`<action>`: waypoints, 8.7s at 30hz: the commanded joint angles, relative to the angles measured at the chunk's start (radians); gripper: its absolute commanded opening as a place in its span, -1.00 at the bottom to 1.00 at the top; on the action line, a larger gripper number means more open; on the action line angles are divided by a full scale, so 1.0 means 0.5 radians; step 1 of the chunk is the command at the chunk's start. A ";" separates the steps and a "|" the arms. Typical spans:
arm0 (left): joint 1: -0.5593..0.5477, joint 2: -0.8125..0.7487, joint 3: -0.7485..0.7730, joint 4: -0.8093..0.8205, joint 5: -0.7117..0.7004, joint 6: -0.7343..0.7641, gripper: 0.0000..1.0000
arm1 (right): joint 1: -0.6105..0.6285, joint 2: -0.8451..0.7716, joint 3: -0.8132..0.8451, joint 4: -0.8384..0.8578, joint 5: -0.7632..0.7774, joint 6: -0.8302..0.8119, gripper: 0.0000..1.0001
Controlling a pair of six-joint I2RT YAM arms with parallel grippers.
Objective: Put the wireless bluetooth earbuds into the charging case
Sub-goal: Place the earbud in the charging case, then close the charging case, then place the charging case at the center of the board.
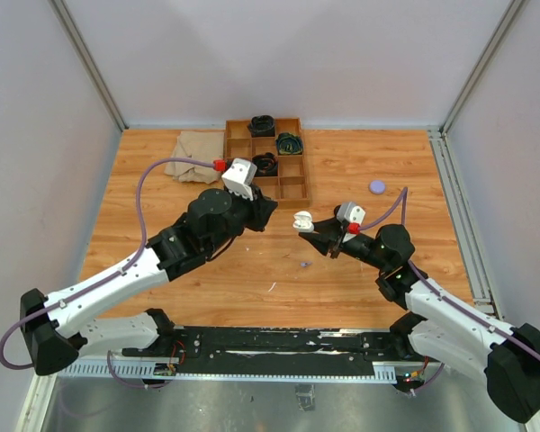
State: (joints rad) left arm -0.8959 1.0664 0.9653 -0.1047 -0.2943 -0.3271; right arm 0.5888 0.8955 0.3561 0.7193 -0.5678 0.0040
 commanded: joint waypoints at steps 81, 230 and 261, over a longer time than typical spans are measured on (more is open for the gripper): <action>-0.410 0.176 -0.222 0.832 -0.129 0.071 -0.03 | -0.029 -0.030 0.052 0.191 0.029 0.204 -0.77; 0.774 -0.866 -0.453 -0.331 0.113 0.382 0.87 | -1.491 1.488 0.758 -1.291 -0.397 0.663 -0.48; 0.819 -0.832 -0.460 -0.321 0.218 0.369 0.87 | -1.390 1.311 1.293 -1.801 0.744 0.263 0.45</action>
State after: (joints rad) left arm -0.4984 0.6552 0.7441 -0.2932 -0.1982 -0.1417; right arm -0.1253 1.5097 0.9272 -0.1444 -0.3264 0.1879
